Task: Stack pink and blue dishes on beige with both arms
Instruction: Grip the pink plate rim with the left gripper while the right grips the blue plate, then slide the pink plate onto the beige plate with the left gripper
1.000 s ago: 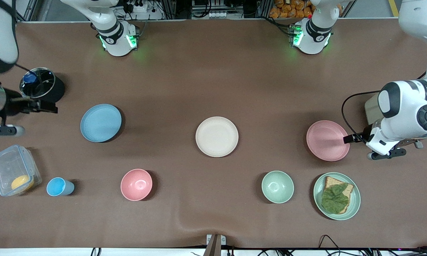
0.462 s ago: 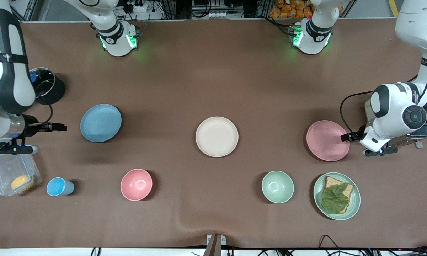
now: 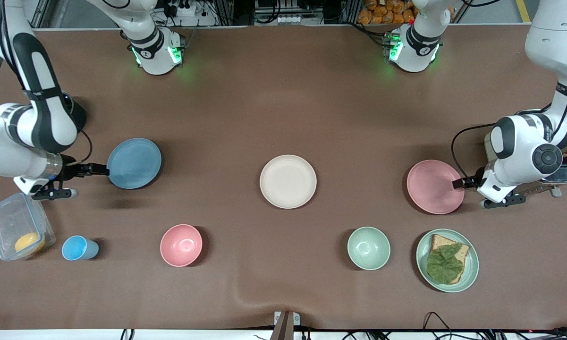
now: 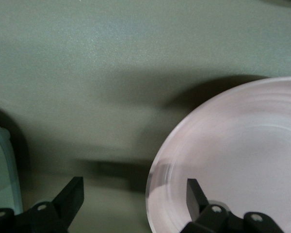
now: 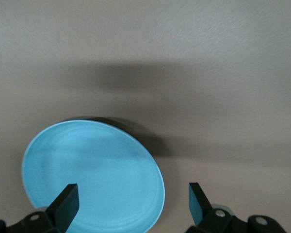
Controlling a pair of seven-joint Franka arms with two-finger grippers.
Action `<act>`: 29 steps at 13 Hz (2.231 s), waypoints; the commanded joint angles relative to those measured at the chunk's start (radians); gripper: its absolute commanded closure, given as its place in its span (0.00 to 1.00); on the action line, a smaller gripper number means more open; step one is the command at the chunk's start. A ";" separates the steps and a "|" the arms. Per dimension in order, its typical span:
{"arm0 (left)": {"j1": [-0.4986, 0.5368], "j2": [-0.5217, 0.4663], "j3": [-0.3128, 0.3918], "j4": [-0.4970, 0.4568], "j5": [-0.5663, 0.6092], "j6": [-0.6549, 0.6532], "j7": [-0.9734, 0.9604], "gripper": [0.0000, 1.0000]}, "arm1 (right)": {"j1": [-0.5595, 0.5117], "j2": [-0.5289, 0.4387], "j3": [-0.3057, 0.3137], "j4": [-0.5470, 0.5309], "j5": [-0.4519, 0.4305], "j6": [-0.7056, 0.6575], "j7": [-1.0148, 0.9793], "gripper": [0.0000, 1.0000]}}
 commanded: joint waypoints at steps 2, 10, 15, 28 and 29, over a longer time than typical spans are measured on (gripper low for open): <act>0.015 0.010 -0.013 -0.003 0.013 0.016 -0.007 0.43 | -0.032 0.073 0.012 -0.019 0.020 0.058 -0.119 0.00; 0.009 0.011 -0.021 0.000 0.010 0.015 -0.010 1.00 | -0.044 0.136 0.011 -0.019 0.016 0.056 -0.276 0.00; 0.011 -0.090 -0.149 0.014 -0.036 -0.070 -0.001 1.00 | -0.036 0.149 0.011 -0.013 0.012 0.024 -0.314 0.73; -0.342 0.083 -0.508 0.290 -0.038 -0.226 -0.902 1.00 | -0.030 0.160 0.012 0.182 0.013 -0.275 -0.298 1.00; -0.359 0.109 -0.505 0.290 -0.011 -0.185 -0.942 1.00 | -0.029 0.160 0.012 0.204 0.015 -0.295 -0.294 1.00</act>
